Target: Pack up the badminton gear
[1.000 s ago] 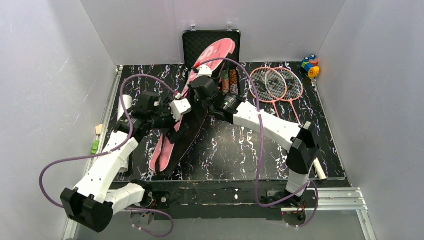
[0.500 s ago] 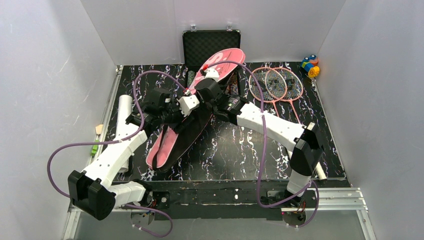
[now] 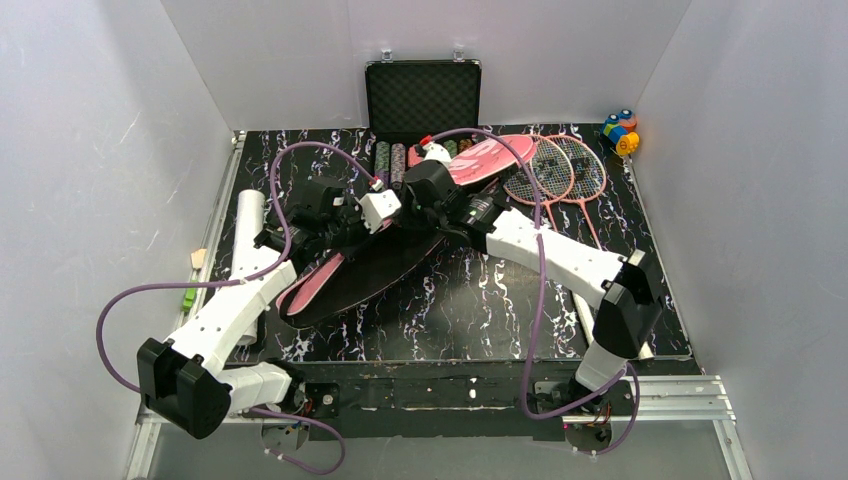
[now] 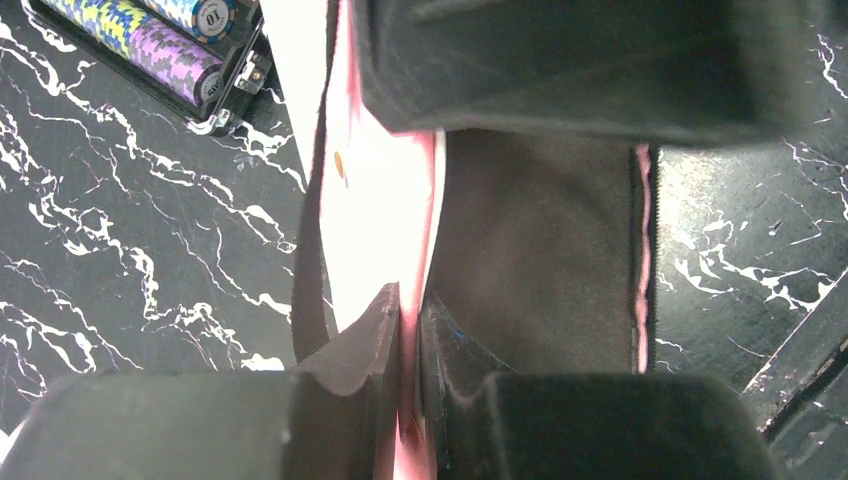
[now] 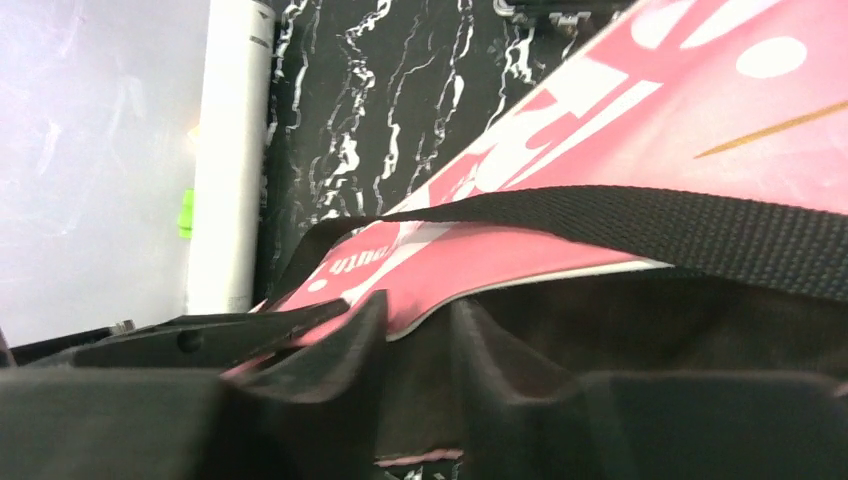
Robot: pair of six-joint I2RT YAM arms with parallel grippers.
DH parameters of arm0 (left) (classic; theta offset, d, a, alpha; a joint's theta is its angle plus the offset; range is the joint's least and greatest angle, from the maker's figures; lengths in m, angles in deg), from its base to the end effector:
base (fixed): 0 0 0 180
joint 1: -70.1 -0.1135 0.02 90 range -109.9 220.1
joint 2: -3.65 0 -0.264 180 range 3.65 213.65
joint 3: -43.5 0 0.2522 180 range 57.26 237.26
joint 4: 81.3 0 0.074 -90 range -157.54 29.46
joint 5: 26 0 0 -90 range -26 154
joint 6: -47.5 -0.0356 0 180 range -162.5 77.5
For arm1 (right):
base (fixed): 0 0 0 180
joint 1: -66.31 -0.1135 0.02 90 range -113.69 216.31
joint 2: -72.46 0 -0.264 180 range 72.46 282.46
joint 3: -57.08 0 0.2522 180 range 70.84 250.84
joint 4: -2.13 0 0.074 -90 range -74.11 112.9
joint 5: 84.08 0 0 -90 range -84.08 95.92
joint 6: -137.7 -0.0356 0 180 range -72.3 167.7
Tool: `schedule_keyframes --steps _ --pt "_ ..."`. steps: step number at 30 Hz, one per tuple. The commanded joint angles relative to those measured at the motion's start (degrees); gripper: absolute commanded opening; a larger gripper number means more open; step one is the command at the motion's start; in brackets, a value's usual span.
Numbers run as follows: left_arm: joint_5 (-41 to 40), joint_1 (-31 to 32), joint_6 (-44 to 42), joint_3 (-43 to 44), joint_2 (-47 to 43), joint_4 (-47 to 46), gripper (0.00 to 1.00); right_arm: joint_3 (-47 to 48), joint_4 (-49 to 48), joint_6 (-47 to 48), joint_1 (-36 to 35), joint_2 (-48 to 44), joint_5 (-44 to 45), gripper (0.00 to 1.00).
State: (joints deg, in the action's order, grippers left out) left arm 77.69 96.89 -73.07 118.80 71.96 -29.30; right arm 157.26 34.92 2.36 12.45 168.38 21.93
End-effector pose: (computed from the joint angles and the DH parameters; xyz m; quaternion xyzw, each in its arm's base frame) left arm 0.2189 -0.1200 0.3127 0.4802 0.7829 -0.0975 0.3833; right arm 0.2402 0.3122 0.3431 0.0077 0.8541 0.3078 0.4192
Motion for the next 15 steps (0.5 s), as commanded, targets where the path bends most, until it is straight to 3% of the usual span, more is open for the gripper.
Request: schedule_keyframes --steps 1,8,15 --pt "-1.1 0.0 1.7 0.5 -1.2 -0.8 0.0 -5.2 -4.8 -5.1 2.7 -6.1 -4.8 0.49" --pt "-0.8 0.1 3.1 1.1 -1.7 -0.3 0.0 -16.7 -9.5 -12.6 7.2 -13.2 -7.4 0.78" --pt "0.0 0.0 6.0 3.4 -1.1 0.6 0.0 -21.5 -10.1 -19.3 7.9 -17.1 -4.0 0.83"
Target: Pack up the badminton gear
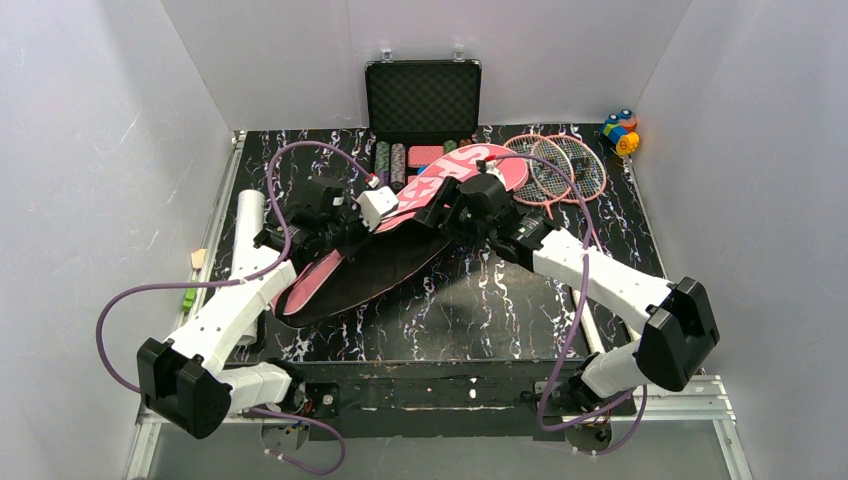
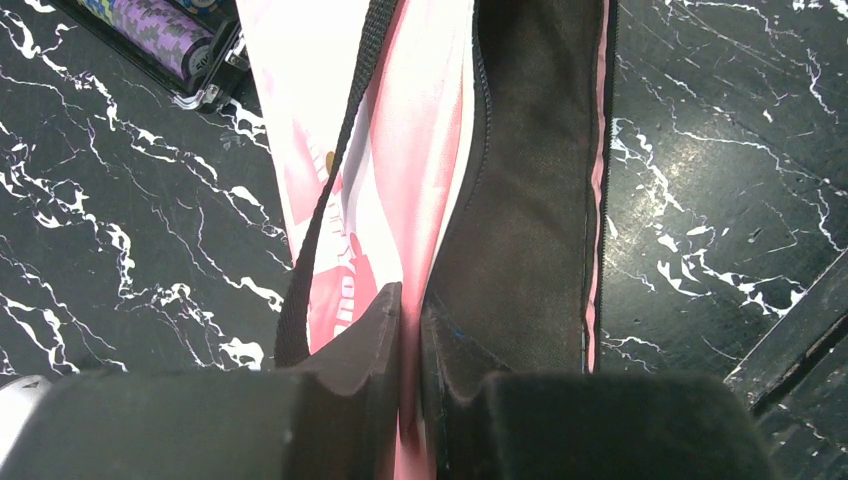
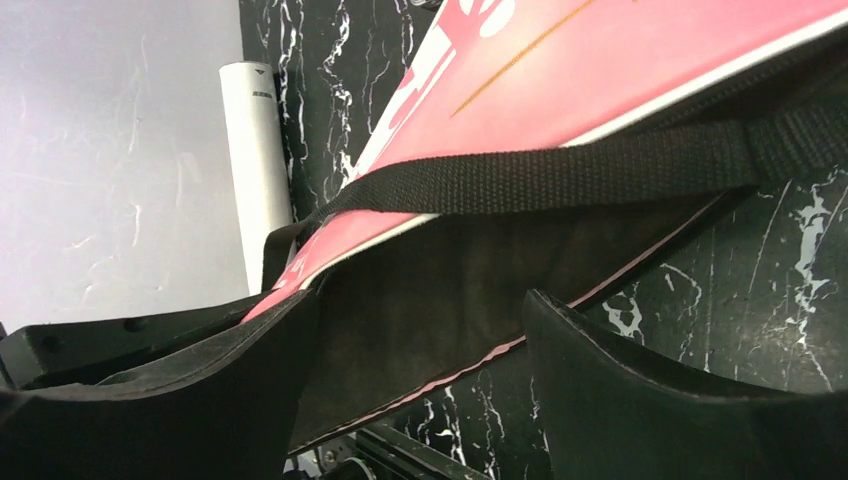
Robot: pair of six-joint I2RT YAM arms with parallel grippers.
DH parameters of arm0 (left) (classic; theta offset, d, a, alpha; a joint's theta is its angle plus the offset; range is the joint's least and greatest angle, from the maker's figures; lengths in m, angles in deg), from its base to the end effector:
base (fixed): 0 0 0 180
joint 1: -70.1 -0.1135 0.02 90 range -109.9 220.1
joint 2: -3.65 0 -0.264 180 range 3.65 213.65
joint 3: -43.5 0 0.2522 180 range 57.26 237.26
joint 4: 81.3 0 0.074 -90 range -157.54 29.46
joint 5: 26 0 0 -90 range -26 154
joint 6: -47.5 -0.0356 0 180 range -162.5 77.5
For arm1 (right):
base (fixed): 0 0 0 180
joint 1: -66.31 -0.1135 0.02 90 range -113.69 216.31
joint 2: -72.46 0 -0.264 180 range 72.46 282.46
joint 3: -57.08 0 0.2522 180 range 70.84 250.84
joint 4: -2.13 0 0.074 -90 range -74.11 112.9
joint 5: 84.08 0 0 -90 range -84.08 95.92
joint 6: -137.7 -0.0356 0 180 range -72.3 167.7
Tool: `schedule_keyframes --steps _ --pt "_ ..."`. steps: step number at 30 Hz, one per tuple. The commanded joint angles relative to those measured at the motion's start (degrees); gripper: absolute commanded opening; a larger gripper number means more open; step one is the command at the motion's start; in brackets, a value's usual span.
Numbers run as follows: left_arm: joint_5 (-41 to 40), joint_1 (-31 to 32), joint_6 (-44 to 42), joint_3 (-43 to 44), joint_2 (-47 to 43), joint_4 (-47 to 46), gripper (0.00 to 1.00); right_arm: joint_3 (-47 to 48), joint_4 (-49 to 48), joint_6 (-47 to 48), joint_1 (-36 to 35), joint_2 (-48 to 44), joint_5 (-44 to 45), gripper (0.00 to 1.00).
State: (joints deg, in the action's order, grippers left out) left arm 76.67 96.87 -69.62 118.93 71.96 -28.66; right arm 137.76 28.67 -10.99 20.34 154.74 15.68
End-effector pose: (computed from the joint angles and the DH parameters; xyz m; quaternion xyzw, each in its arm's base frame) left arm 0.2187 -0.1191 0.3125 0.4541 0.8012 -0.1010 0.3765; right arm 0.2357 0.2351 0.3166 0.1381 0.8446 0.3608 0.3707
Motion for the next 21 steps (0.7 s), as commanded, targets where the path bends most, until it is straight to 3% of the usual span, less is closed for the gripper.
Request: schedule_keyframes --steps 1,11,21 --pt "1.4 0.0 2.8 3.5 -1.0 0.3 0.0 -3.0 -4.8 -7.0 0.2 -4.0 3.3 0.84" --pt "5.0 0.0 2.8 4.7 -2.0 2.7 0.0 -7.9 -14.5 -12.3 4.3 -2.9 8.9 0.86" --pt "7.5 0.0 1.9 5.2 -3.5 4.6 0.0 -8.0 -17.0 -13.1 8.7 0.5 8.8 0.87"
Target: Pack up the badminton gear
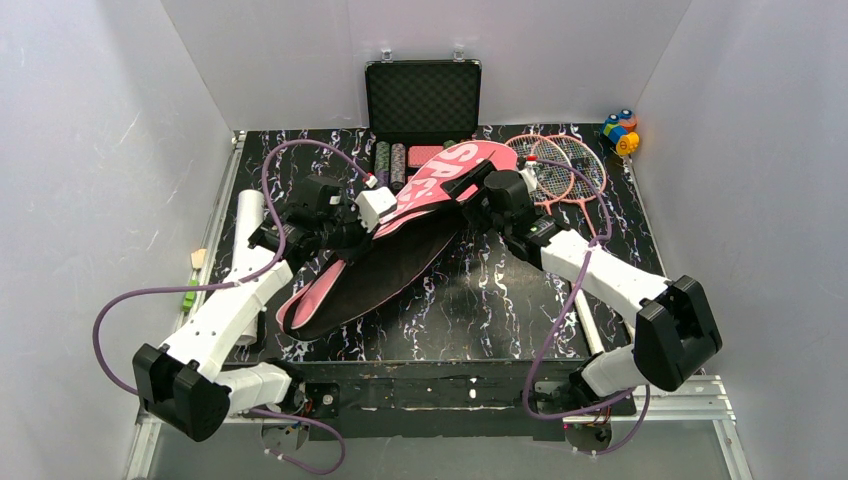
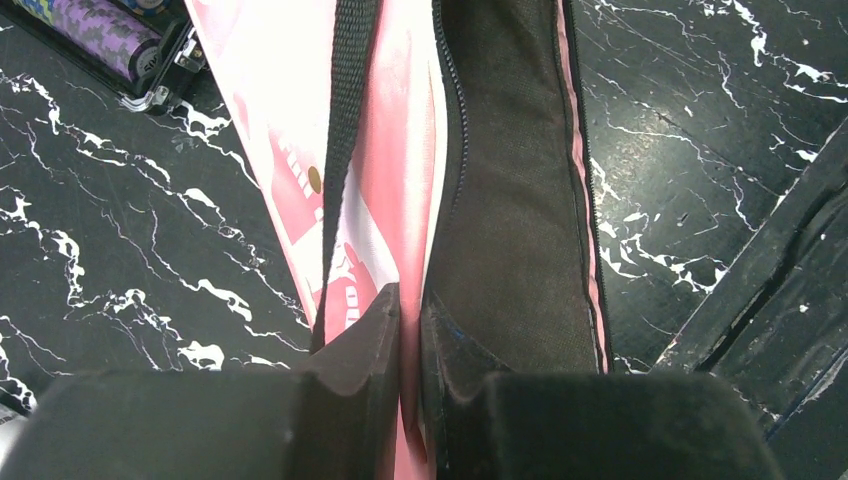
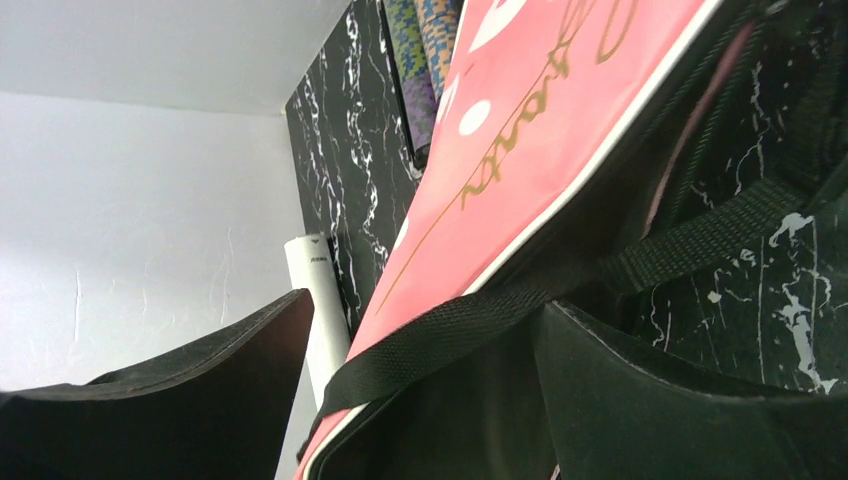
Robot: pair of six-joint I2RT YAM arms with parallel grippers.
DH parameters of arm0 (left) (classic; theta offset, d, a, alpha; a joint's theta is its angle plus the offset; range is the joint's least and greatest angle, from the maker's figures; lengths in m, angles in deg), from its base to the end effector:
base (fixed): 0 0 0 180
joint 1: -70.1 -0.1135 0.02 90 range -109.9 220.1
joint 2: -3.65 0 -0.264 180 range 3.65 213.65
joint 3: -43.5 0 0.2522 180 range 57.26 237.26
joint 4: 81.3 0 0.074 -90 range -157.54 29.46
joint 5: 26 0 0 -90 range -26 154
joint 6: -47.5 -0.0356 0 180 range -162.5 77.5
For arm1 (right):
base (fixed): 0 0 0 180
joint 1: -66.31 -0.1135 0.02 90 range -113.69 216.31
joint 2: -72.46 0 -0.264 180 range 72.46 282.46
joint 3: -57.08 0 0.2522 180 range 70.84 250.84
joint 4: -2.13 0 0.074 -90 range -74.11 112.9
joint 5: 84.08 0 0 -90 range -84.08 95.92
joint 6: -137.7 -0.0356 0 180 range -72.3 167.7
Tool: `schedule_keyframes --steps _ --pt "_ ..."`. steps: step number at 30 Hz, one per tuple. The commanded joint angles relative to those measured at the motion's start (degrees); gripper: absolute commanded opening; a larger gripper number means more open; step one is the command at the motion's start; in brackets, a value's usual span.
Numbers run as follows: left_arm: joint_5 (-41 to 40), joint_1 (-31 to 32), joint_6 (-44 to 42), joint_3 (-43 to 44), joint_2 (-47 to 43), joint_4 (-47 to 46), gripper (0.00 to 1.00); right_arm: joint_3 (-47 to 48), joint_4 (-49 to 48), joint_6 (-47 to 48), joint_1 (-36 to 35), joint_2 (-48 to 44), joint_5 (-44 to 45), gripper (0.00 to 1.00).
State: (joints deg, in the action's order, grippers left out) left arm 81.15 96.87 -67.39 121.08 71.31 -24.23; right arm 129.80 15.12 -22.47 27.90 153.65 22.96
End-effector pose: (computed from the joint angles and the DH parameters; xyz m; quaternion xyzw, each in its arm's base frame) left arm 0.2109 -0.1182 0.3219 0.4501 0.8048 -0.1447 0.3589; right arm 0.2647 0.1966 0.2977 0.3039 0.7633 0.3807 0.4245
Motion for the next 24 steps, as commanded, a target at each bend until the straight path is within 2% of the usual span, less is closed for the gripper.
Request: schedule_keyframes --steps 1,9,13,16,18,20,22,24 --pt "3.2 -0.1 -0.5 3.1 -2.9 0.3 0.0 -0.1 -3.3 -1.9 1.2 1.9 1.6 0.87" --pt "6.3 0.0 -1.7 2.6 -3.5 1.8 0.0 1.1 -3.6 -2.5 2.8 3.6 2.6 0.88" --pt "8.8 0.0 -4.3 2.0 -3.8 3.8 0.0 1.9 -5.0 -1.6 3.2 4.8 1.5 0.76" --pt "9.1 0.0 -5.8 0.6 -4.5 4.4 0.0 1.9 -5.9 -0.4 3.2 4.7 0.6 0.58" --pt "9.3 0.0 -7.1 -0.4 -4.7 4.8 0.0 2.1 -6.3 0.9 3.2 4.7 -0.3 0.4" --pt "8.7 0.0 -7.6 -1.3 -4.5 4.4 0.02 2.6 -6.2 1.7 3.2 4.8 -1.9 0.18" --pt "7.3 0.0 -7.6 -2.2 -4.3 3.3 0.16 3.1 -5.2 2.2 3.1 4.8 -3.8 0.05" --pt "6.0 0.0 -7.1 -2.4 -4.0 2.0 0.29 3.3 -4.0 2.4 2.8 4.4 -4.7 0.01"
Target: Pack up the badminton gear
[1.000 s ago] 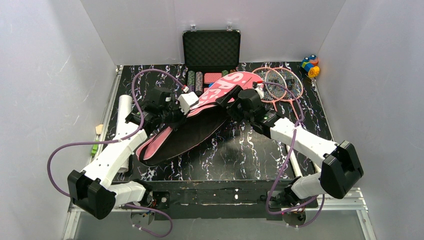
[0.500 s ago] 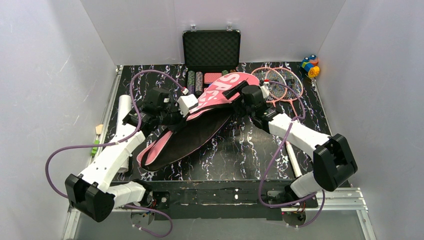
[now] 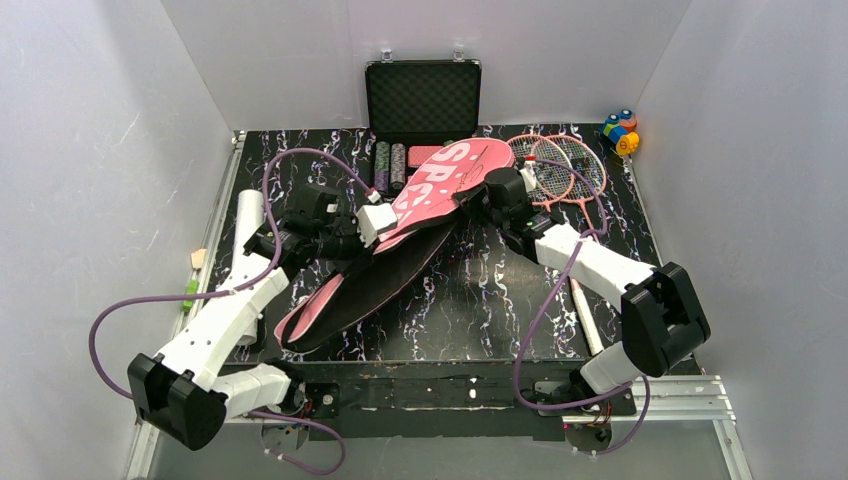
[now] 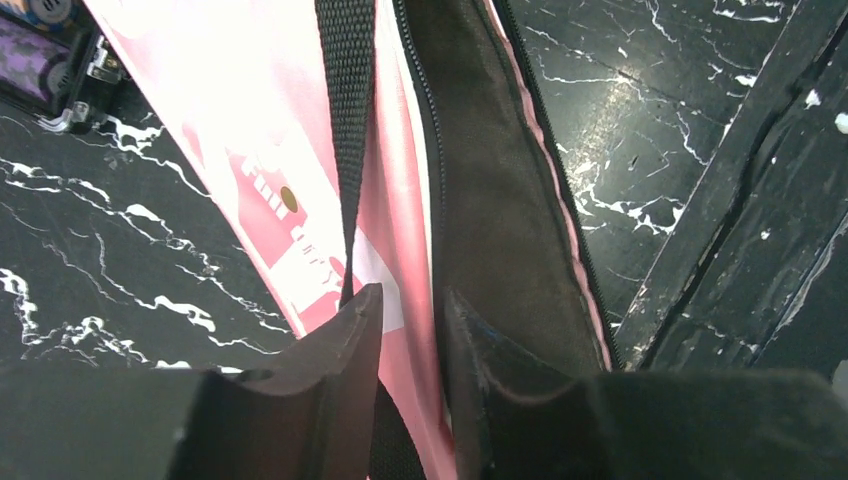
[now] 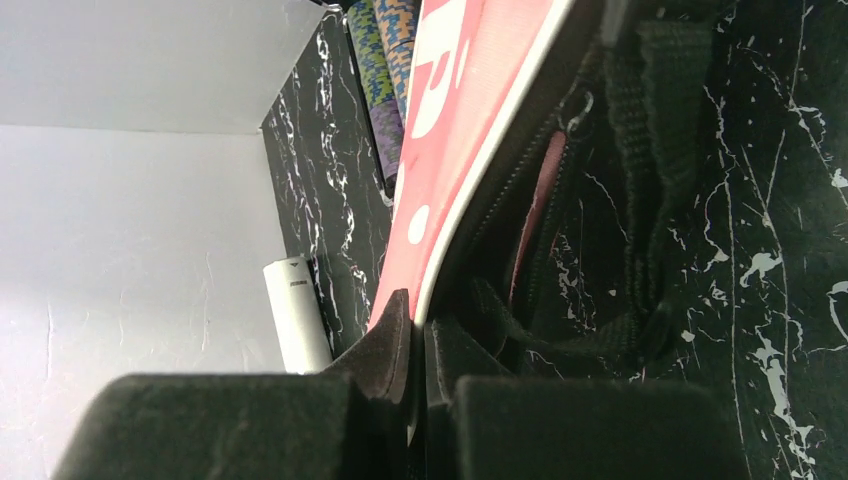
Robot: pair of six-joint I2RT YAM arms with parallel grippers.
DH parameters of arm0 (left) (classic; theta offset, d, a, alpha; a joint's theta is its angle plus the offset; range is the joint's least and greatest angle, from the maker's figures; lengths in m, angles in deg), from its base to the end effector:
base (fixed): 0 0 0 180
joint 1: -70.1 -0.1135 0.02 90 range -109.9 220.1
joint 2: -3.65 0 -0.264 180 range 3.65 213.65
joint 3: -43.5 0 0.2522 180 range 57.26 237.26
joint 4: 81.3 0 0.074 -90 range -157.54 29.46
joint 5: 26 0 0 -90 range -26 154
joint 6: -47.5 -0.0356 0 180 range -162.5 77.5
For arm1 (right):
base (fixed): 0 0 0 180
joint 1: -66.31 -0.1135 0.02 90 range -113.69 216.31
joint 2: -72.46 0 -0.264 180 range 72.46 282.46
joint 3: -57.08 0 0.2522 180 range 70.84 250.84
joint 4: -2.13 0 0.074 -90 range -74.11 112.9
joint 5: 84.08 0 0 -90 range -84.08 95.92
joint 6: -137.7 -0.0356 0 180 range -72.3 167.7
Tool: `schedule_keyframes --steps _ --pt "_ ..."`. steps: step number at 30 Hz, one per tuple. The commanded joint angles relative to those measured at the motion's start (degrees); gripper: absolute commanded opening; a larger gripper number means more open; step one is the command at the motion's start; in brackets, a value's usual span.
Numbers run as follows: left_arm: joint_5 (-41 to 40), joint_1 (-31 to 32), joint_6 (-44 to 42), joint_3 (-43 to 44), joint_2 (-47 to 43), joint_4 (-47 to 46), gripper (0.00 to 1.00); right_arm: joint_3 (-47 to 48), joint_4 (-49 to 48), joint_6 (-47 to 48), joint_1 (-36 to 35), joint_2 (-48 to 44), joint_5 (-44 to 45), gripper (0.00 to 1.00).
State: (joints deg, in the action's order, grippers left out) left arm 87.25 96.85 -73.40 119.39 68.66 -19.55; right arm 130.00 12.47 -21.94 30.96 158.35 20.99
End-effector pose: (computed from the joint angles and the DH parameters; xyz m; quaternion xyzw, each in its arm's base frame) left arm 0.1932 -0.1131 0.3176 0.5041 0.7760 -0.1779 0.3347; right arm 0.2879 0.1929 0.2773 0.3130 0.7701 0.3656 0.4187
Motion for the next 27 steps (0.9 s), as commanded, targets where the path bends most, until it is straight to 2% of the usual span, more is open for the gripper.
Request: schedule_keyframes --steps 1,2,3,4,9,14,17,24,27 --pt "-1.0 0.0 -0.6 -0.8 -1.3 -3.3 0.45 2.9 -1.0 2.0 -0.4 -0.6 -3.2 0.01" --pt "-1.9 0.0 0.2 -0.7 -1.0 -4.4 0.78 2.9 -0.7 2.0 -0.5 -1.0 -3.6 0.01" --pt "-2.4 0.1 0.5 -0.5 -0.6 -5.1 0.96 2.8 -0.4 2.1 -0.9 -1.3 -3.9 0.01" --pt "-2.9 0.3 0.6 -0.1 0.2 -5.4 0.98 2.9 0.2 2.2 -1.2 -1.5 -4.3 0.01" --pt "-5.4 2.9 1.5 0.6 2.7 -8.5 0.98 3.3 1.4 2.4 -2.5 -2.4 -5.0 0.01" --pt "0.2 5.4 5.7 5.1 4.7 -7.3 0.98 6.4 3.3 4.0 -3.8 -2.2 -4.2 0.01" --pt "1.5 6.6 5.4 6.5 5.8 -6.0 0.98 7.5 5.1 4.2 -4.1 -1.8 -4.0 0.01" --pt "-4.0 10.7 2.1 0.8 6.6 -7.2 0.98 8.9 6.4 4.4 -4.5 -1.9 -3.9 0.01" --pt "-3.5 10.9 3.4 0.0 5.6 -7.3 0.98 10.5 7.6 5.4 -4.7 -1.7 -3.4 0.01"
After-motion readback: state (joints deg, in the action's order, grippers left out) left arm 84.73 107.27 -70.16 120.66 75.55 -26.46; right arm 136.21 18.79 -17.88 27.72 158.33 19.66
